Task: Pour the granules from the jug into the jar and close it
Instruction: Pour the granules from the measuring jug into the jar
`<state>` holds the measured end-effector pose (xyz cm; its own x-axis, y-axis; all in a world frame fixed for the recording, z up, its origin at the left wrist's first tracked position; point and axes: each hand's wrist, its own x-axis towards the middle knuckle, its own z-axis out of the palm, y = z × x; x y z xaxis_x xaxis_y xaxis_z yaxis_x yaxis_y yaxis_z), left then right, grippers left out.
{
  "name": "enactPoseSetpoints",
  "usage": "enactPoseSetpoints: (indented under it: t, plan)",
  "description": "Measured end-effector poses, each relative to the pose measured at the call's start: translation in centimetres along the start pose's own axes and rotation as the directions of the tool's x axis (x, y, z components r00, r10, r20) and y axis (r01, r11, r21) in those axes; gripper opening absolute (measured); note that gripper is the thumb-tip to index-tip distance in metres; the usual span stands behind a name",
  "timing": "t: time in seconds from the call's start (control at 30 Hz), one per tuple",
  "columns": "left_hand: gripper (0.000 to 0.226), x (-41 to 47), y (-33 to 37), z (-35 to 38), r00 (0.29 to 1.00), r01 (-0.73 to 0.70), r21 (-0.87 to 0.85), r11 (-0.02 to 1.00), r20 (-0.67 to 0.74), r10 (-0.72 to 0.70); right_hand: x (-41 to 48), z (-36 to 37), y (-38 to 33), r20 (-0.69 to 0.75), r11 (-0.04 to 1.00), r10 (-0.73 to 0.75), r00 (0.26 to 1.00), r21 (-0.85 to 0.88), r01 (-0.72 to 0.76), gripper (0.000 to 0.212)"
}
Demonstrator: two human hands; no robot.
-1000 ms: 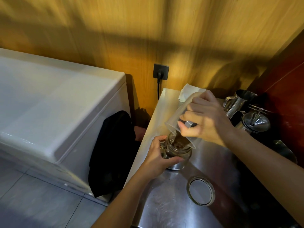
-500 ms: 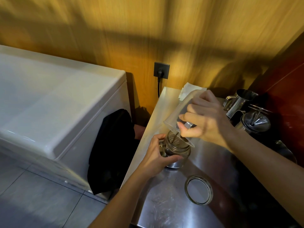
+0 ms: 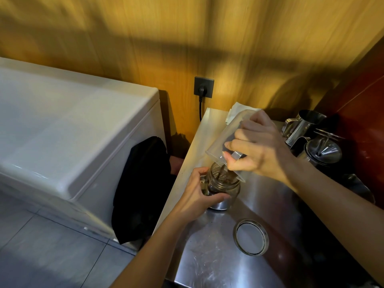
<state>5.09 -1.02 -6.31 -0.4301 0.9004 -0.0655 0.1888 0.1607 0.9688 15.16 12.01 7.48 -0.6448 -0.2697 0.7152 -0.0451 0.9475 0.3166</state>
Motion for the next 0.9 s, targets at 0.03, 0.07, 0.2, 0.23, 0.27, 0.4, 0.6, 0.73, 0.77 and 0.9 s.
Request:
enactPoseSetpoints:
  t: [0.03, 0.07, 0.2, 0.23, 0.27, 0.4, 0.6, 0.73, 0.77, 0.9]
  plan:
    - [0.078, 0.02, -0.08, -0.01, 1.000, -0.001, 0.000, 1.000, 0.003, 0.001, 0.03, 0.00, -0.03, 0.004, 1.000, -0.005, 1.000, 0.002, 0.005, 0.027]
    - [0.077, 0.04, -0.19, -0.04, 1.000, -0.002, -0.001, 1.000, 0.003, 0.002, 0.04, 0.04, -0.08, 0.007, 1.000, -0.011, 1.000, 0.003, 0.011, 0.028]
    - [0.076, 0.06, -0.35, -0.06, 1.000, -0.005, -0.020, 1.000, -0.001, 0.005, 0.13, 0.05, -0.16, 0.010, 1.000, -0.025, 1.000, 0.009, 0.024, 0.031]
    - [0.076, 0.03, -0.28, -0.04, 1.000, -0.006, -0.027, 1.000, 0.000, 0.006, 0.22, 0.03, -0.12, 0.011, 0.999, -0.033, 0.999, 0.010, 0.033, 0.030]
    - [0.076, 0.00, -0.20, -0.04, 1.000, -0.006, -0.031, 1.000, 0.000, 0.006, 0.28, 0.03, -0.06, 0.013, 0.999, -0.043, 0.999, 0.011, 0.043, 0.029]
    - [0.077, -0.10, -0.04, -0.04, 1.000, -0.008, -0.036, 0.999, -0.005, 0.008, 0.29, 0.11, -0.08, 0.007, 0.998, -0.058, 0.998, 0.003, 0.058, 0.029]
    - [0.078, -0.24, 0.26, 0.01, 1.000, -0.011, -0.018, 1.000, -0.018, 0.011, 0.19, -0.16, -0.14, -0.007, 0.999, -0.046, 0.999, 0.019, 0.046, 0.030]
    - [0.080, -0.25, 0.30, -0.02, 1.000, -0.008, -0.006, 1.000, -0.017, 0.008, 0.04, -0.26, -0.09, 0.001, 0.999, -0.038, 0.999, 0.025, 0.037, 0.034]
    - [0.081, -0.27, 0.33, -0.01, 1.000, -0.005, 0.000, 1.000, -0.017, 0.005, 0.11, -0.35, -0.14, 0.010, 0.999, -0.038, 0.999, 0.019, 0.038, 0.034]
    - [0.080, -0.23, 0.41, -0.04, 1.000, 0.009, 0.001, 1.000, -0.015, -0.009, 0.21, -0.26, -0.11, 0.016, 0.999, -0.051, 0.999, 0.020, 0.050, 0.031]
